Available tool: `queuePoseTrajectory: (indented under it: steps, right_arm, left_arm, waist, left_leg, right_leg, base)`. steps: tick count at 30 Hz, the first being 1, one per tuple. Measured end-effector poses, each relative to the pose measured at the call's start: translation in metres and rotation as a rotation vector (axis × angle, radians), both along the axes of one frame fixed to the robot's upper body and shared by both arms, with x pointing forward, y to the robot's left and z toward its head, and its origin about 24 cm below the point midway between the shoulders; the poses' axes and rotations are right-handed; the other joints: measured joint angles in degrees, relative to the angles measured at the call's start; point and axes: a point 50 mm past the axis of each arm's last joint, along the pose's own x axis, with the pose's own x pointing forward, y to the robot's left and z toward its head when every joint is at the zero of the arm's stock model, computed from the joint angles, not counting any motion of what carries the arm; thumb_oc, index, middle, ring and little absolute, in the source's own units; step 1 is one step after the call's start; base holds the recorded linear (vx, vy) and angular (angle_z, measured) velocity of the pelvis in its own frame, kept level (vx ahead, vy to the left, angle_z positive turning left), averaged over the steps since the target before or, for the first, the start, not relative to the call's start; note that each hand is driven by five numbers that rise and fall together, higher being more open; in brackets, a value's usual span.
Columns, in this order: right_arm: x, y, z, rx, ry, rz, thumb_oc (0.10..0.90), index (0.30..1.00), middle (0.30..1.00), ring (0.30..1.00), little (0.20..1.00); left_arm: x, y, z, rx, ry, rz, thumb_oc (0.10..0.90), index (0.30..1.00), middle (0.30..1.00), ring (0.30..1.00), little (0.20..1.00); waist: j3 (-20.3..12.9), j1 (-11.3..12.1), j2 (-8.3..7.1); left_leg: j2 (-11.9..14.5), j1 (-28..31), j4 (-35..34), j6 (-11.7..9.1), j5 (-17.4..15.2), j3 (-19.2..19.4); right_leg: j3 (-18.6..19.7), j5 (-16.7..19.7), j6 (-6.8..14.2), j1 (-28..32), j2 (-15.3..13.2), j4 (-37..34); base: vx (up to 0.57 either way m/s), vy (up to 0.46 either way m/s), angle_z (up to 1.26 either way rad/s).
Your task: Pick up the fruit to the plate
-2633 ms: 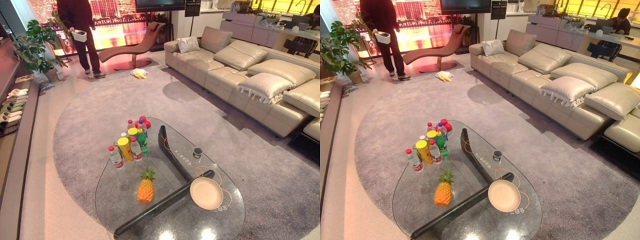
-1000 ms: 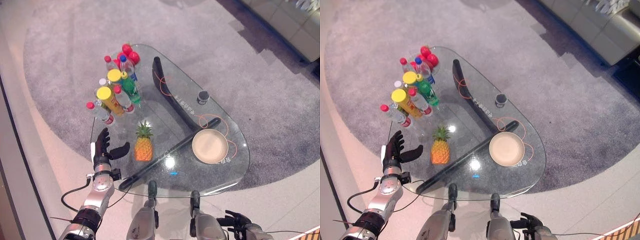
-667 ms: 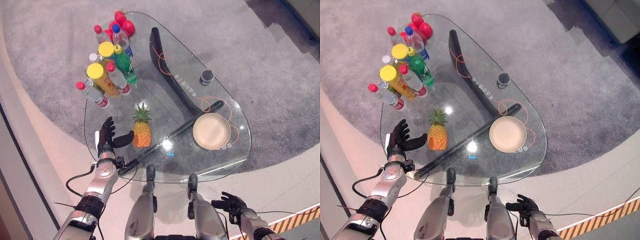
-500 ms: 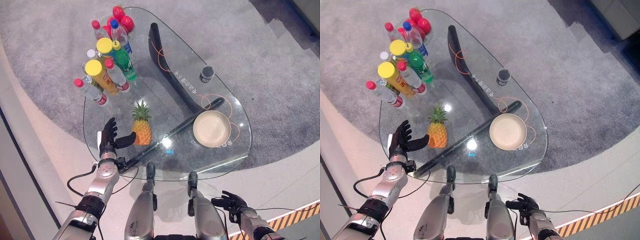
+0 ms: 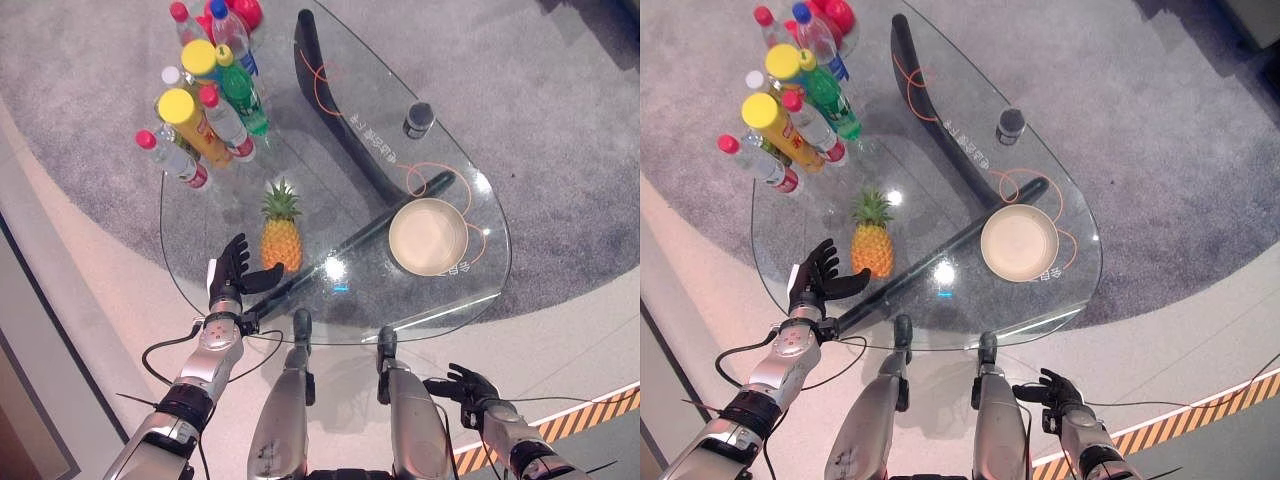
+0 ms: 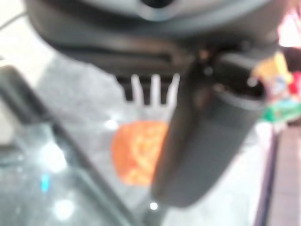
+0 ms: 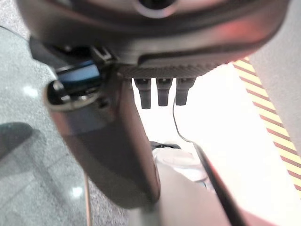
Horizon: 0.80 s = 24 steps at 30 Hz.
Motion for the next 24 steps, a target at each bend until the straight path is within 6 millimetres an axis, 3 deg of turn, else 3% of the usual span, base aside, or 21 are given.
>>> queuePoseTrajectory:
  steps: [11,24]
  right_arm:
    - [0.002,-0.001,0.002,-0.007,0.0,-0.003,0.8,0.9,0.9,0.9,0.9]
    - [0.003,-0.001,0.003,-0.005,0.004,0.0,0.8,0.9,0.9,0.9,0.9]
  left_arm:
    - [0.008,0.0,0.011,-0.13,-0.033,-0.008,0.8,0.9,0.9,0.9,0.9]
    - [0.015,0.006,0.015,-0.105,-0.016,0.013,0.8,0.9,0.9,0.9,0.9]
  waist:
    - [0.02,-1.26,0.31]
    - [0.17,-1.41,0.65]
  left_leg:
    - [0.24,-3.75,2.08,0.0,-0.18,-0.02]
    - [0.3,-5.97,3.09,-0.04,-0.19,0.82]
  right_leg:
    - [0.47,-1.67,-1.05,-5.79,0.17,5.82]
    - [1.61,-1.88,-1.33,-9.01,0.28,7.8]
  base:
    - [0.0,0.0,0.0]
    - [0.02,0.001,-0.03]
